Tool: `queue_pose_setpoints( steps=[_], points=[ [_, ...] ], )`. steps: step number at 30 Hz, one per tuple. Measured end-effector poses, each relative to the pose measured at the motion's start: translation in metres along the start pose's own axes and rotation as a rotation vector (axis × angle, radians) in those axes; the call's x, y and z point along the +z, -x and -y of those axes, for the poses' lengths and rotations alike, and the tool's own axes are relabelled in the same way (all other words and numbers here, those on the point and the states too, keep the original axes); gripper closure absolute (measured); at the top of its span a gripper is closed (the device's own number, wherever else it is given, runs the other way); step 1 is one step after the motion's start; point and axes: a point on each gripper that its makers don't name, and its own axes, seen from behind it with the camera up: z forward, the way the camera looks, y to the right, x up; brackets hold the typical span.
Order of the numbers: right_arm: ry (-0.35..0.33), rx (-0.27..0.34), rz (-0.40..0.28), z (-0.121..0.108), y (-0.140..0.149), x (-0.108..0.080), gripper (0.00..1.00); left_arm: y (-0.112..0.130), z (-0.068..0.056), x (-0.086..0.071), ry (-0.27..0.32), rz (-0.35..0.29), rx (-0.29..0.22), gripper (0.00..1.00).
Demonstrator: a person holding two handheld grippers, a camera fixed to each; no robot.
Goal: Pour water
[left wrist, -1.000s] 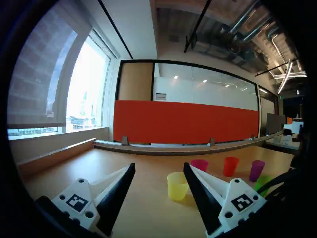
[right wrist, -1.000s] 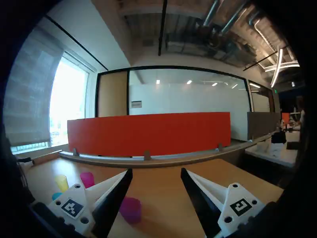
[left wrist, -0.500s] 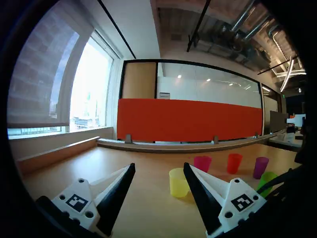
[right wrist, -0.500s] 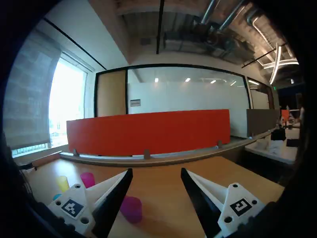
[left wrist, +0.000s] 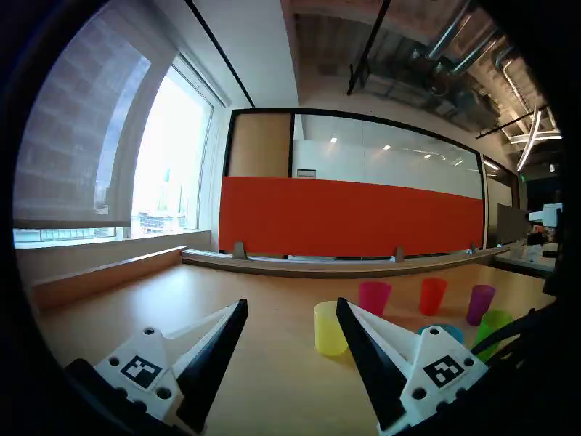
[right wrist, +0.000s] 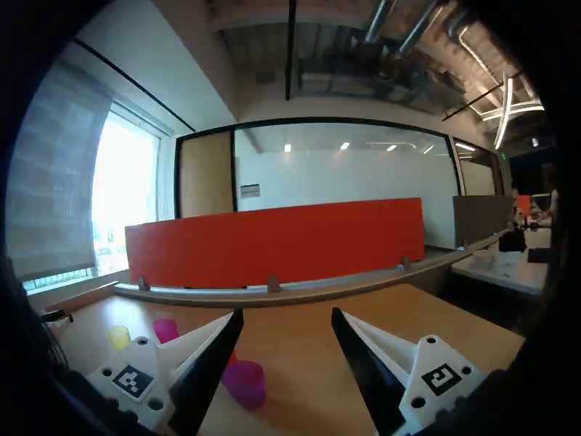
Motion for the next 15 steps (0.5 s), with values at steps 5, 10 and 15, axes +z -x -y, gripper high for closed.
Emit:
queue_pose_setpoints(
  steps=[5,10,15],
  points=[
    [0.0,0.007,0.002,-0.0005,0.0005,-0.0005,0.06,0.0028,-0.0012,0.0,-0.001,0.001,0.005,0.1],
    [-0.004,0.011,0.0,0.0002,0.0007,-0.0009,0.06,0.0062,-0.001,-0.0006,-0.002,0.007,0.008,0.1],
    [-0.002,0.009,0.0,-0.001,0.0016,-0.0009,0.06,0.0091,-0.0005,-0.0003,-0.005,0.013,0.029,0.1]
  ],
)
